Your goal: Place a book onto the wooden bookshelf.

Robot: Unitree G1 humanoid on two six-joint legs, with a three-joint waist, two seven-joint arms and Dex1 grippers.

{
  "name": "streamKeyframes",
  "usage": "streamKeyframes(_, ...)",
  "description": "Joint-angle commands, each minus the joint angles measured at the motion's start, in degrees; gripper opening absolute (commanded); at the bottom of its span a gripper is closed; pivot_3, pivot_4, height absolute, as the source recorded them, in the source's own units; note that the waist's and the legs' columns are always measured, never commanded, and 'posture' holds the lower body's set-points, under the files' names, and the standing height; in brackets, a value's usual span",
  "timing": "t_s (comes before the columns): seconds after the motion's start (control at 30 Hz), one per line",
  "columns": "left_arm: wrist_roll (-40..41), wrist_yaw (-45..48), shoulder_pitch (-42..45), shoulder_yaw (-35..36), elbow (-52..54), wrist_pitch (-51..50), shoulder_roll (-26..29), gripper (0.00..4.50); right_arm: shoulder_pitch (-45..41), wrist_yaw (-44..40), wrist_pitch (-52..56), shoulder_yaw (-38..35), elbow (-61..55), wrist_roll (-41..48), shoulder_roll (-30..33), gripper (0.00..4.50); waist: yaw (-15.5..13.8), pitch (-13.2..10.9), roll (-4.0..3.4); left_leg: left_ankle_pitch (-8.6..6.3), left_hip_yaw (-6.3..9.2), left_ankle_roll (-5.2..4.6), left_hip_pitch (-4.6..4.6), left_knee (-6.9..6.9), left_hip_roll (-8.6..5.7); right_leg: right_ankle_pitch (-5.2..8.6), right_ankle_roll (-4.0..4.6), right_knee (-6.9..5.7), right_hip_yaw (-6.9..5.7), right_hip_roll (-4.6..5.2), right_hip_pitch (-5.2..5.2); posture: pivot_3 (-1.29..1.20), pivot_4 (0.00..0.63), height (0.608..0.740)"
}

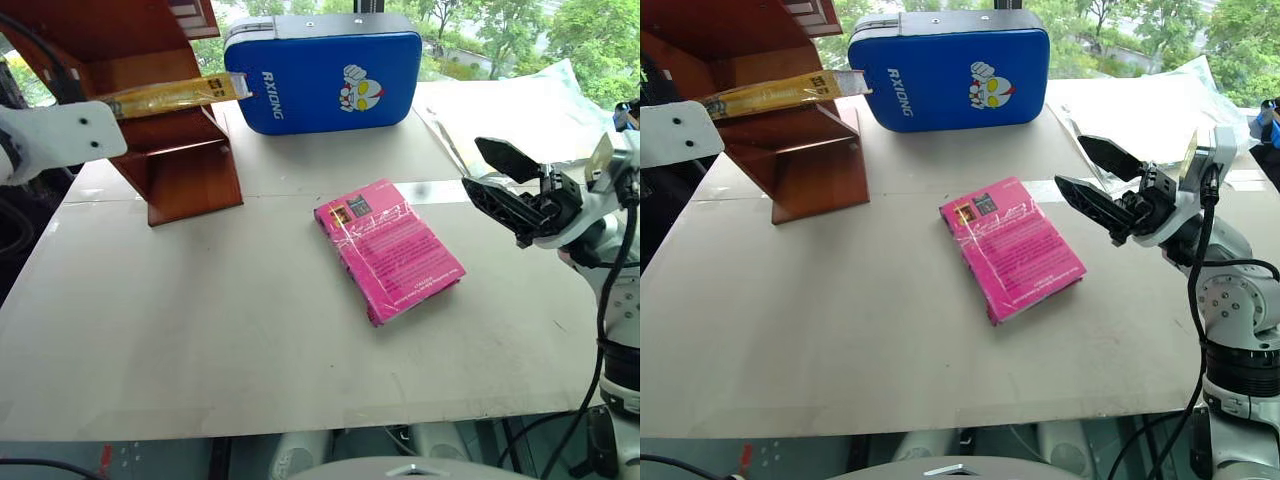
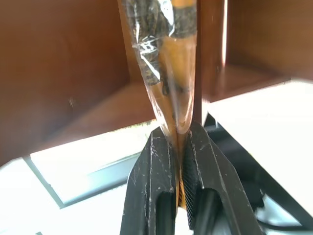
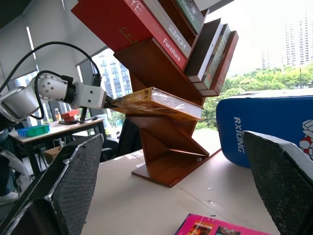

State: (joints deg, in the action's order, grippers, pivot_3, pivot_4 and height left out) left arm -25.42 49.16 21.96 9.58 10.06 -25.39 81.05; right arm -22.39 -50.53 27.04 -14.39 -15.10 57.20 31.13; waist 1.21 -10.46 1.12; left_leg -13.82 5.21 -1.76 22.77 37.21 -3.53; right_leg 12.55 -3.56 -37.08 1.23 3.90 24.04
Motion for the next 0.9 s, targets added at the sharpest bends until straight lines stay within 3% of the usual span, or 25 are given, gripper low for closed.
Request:
streamKeyframes(0.03, -2.29, 1.48, 0.13, 0.95, 2.29, -4.46, 1.72, 0.76, 0.66, 0.6, -1.23, -1.88, -2.68, 0.3, -0.5, 4.5, 0.28, 0.0, 0.0, 0.0, -0.02, 0.0, 0.0, 0.0, 0.01, 0.0, 0.0, 0.0, 0.02, -0.01, 0.01, 0.0, 0.15, 0.74)
streamKeyframes(0.07, -2.4, 1.63, 0.7, 0.37, 2.76, -5.07, 1.65, 0.95, 0.81, 0.64, -1.27, -1.78, -2.85, 0.27, -0.62, 4.5, 0.47, 0.0, 0.0, 0.0, -0.02, 0.0, 0.0, -0.01, 0.01, 0.0, 0.0, -0.02, 0.02, -0.01, 0.02, 0.0, 0.15, 0.74)
streamKeyframes(0.13, -2.75, 1.86, 1.96, -0.68, 2.99, -5.78, 1.73, 2.07, 0.82, 0.63, -1.28, -1.64, -2.94, 0.22, -0.74, 4.5, 0.67, 0.0, 0.0, 0.0, -0.02, 0.0, 0.0, 0.0, 0.01, 0.0, 0.0, -0.1, 0.02, -0.02, 0.04, 0.0, 0.15, 0.74)
streamKeyframes(0.23, -3.17, 2.41, 2.54, -1.38, 3.19, -6.81, 2.04, 3.18, 0.35, 0.59, -1.21, -1.75, -2.62, 0.24, -0.66, 4.5, 0.78, 0.0, 0.0, 0.0, 0.0, 0.0, -0.01, 0.03, 0.02, 0.0, 0.0, -0.15, 0.01, -0.02, 0.04, 0.0, 0.15, 0.74)
streamKeyframes(0.3, -3.32, 2.77, 2.42, -1.64, 3.52, -7.65, 1.94, 4.18, 0.11, 0.49, -1.26, -1.79, -2.35, 0.18, -0.59, 4.5, 0.83, 0.0, 0.0, 0.0, -0.01, 0.0, -0.02, 0.04, 0.02, 0.0, 0.0, -0.19, 0.02, -0.02, 0.04, 0.0, 0.15, 0.74)
streamKeyframes(0.33, -3.34, 2.88, 2.31, -1.66, 3.72, -7.99, 1.92, 4.4, 0.15, 0.46, -1.27, -1.83, -2.36, 0.19, -0.56, 4.5, 0.84, 0.0, 0.0, 0.0, -0.02, 0.0, -0.04, 0.05, 0.02, 0.0, 0.0, -0.23, 0.02, -0.02, 0.05, 0.0, 0.15, 0.74)
streamKeyframes(0.9, -1.33, 3.89, -2.15, 2.15, 5.23, -9.79, 1.36, 4.4, 0.86, 0.1, -1.53, -1.88, -2.42, 0.05, -0.45, 4.5, 0.88, 0.0, 0.0, 0.0, -0.02, 0.0, -0.06, 0.09, 0.02, 0.0, 0.01, -0.39, 0.04, 0.0, 0.1, 0.0, 0.15, 0.74)
